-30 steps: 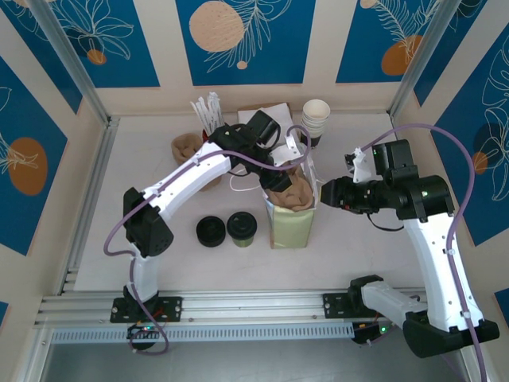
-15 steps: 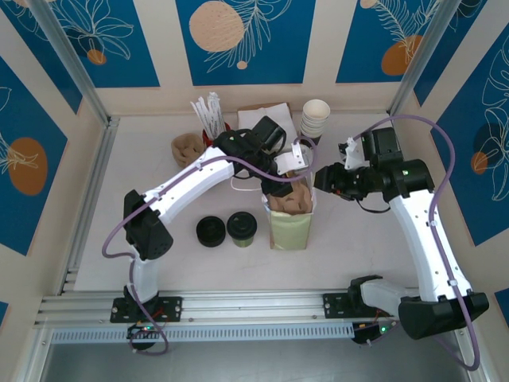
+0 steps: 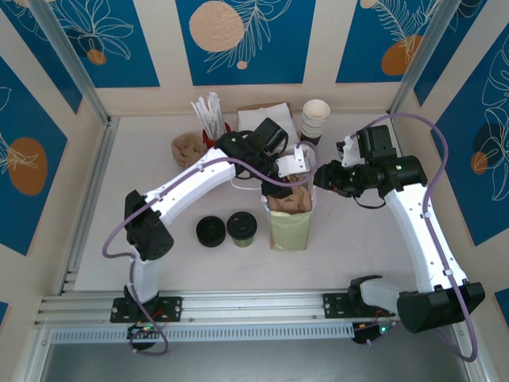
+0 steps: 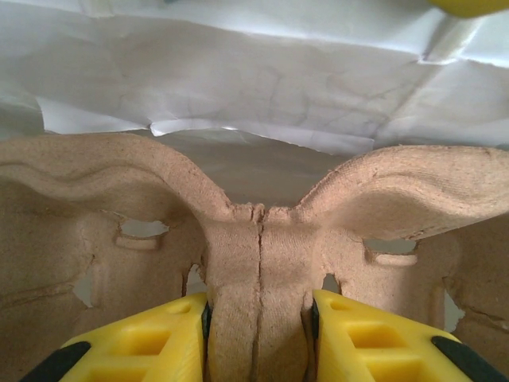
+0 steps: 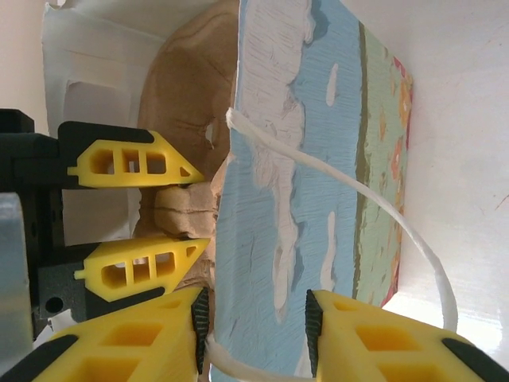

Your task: Pack the takeout coffee

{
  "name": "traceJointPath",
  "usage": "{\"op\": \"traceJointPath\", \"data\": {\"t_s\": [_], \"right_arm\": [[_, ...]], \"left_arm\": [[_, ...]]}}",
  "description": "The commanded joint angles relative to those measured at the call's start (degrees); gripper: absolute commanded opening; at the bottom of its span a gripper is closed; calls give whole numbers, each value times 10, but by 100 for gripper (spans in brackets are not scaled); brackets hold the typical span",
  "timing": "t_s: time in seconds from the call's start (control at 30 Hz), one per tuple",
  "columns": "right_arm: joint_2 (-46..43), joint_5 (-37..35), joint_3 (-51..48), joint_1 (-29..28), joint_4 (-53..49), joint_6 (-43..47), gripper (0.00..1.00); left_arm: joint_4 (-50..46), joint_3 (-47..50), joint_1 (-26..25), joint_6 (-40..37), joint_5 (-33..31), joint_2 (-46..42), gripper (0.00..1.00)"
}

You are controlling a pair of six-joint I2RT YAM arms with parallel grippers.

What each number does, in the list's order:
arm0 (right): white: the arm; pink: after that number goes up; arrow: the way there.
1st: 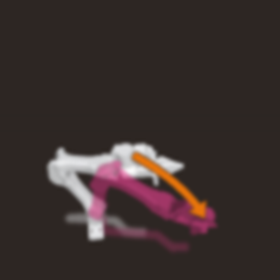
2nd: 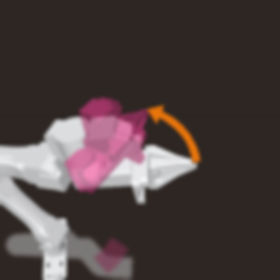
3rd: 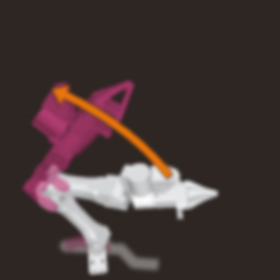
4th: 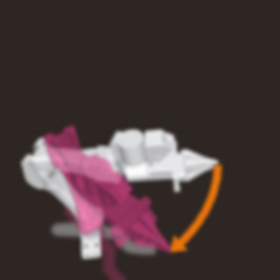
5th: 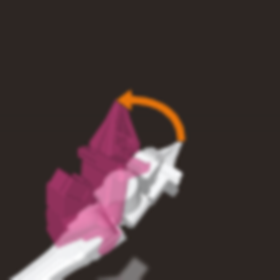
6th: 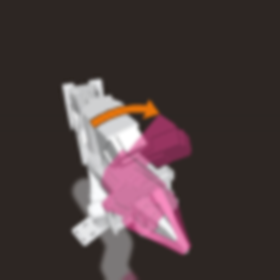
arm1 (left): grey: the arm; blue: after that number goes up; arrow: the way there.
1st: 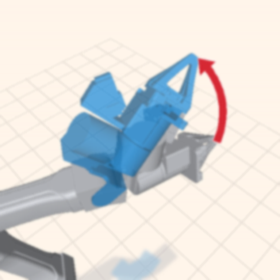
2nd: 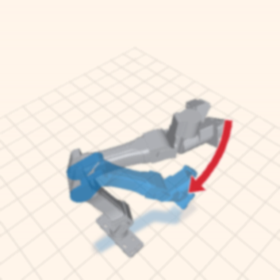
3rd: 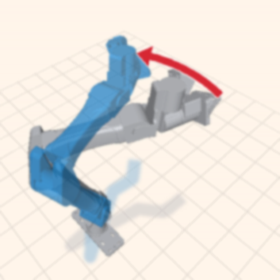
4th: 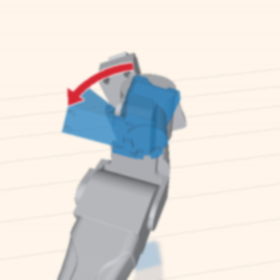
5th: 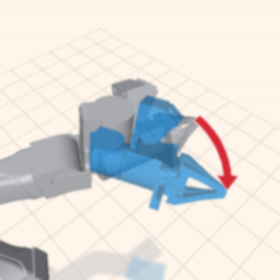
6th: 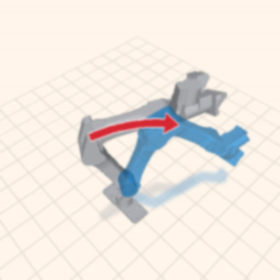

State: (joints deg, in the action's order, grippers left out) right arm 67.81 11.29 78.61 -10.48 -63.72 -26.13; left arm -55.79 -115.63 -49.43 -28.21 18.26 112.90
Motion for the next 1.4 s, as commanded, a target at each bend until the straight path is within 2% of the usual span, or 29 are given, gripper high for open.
{"op": "traceJointPath", "data": {"t_s": [0.0, 0.37, 0.83, 1.0, 1.23, 1.37], "right_arm": [[5, -5, -3, 2, 3, -2, 39], [11, -44, 17, 1, -25, 13, 23], [3, -5, 35, 1, -32, 13, 18], [-1, -2, 34, 1, -35, 12, 19], [-3, -6, 21, 1, -34, 10, 32], [-1, -4, 15, 1, -30, 9, 34]], "left_arm": [[-25, -3, -9, -22, -2, 20, 34], [-23, -6, -10, -27, -7, 37, 34], [-22, -9, -10, -27, 1, 54, 35], [-20, -7, -10, -24, 4, 62, 35], [-6, -3, -10, -14, 18, 66, 36], [1, 2, -10, -11, 19, 68, 38]]}}
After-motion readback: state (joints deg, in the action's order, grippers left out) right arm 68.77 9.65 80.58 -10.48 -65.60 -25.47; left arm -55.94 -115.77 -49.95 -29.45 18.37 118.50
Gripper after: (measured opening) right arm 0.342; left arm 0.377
